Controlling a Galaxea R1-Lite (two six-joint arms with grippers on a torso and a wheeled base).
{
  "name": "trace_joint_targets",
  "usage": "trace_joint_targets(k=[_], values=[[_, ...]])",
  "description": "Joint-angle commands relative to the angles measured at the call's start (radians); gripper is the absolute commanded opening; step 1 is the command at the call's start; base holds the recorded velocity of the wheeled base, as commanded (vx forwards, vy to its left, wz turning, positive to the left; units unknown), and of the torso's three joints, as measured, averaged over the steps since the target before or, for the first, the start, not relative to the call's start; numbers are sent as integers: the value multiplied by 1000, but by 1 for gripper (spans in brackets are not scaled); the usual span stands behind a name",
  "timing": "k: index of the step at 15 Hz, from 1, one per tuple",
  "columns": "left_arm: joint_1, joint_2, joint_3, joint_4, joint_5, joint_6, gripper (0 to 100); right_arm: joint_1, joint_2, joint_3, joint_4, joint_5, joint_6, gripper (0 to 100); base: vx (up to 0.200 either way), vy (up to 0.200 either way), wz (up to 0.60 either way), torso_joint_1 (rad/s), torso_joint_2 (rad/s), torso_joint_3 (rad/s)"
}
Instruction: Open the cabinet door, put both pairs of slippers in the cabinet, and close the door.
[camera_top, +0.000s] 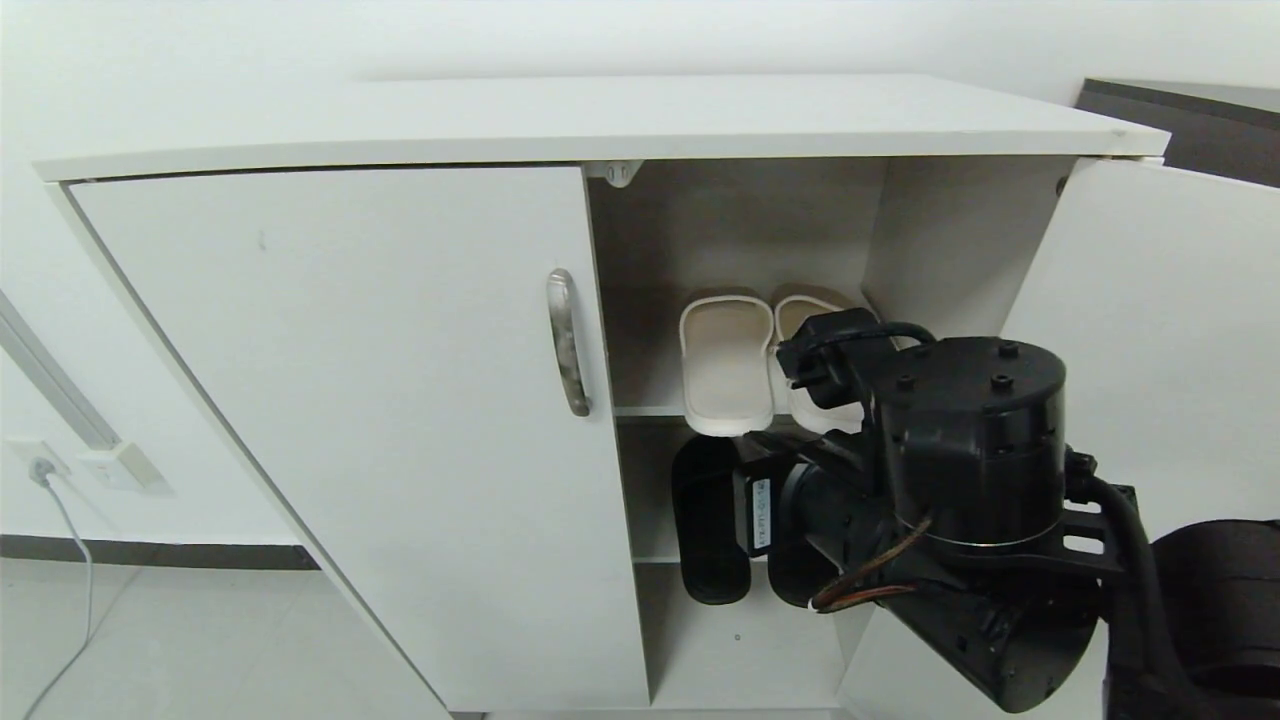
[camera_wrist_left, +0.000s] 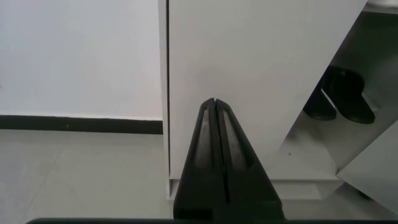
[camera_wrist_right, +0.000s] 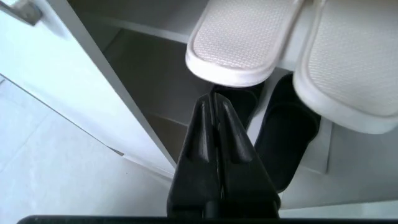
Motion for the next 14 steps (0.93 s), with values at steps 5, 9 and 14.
trace_joint_targets(k=[5,9,14], values=[[0,0,0,0,-1,0,0,4,33,3,-9,-3,1,0,-80,0,0,1,0,1],[0,1,0,0,-1,0,0,4,33,5,-9,-5,0,0,-200,0,0,1,4,4],[0,1,0,0,1,0,0,4,33,5,-9,-5,0,0,-200,0,0,2,1,2]])
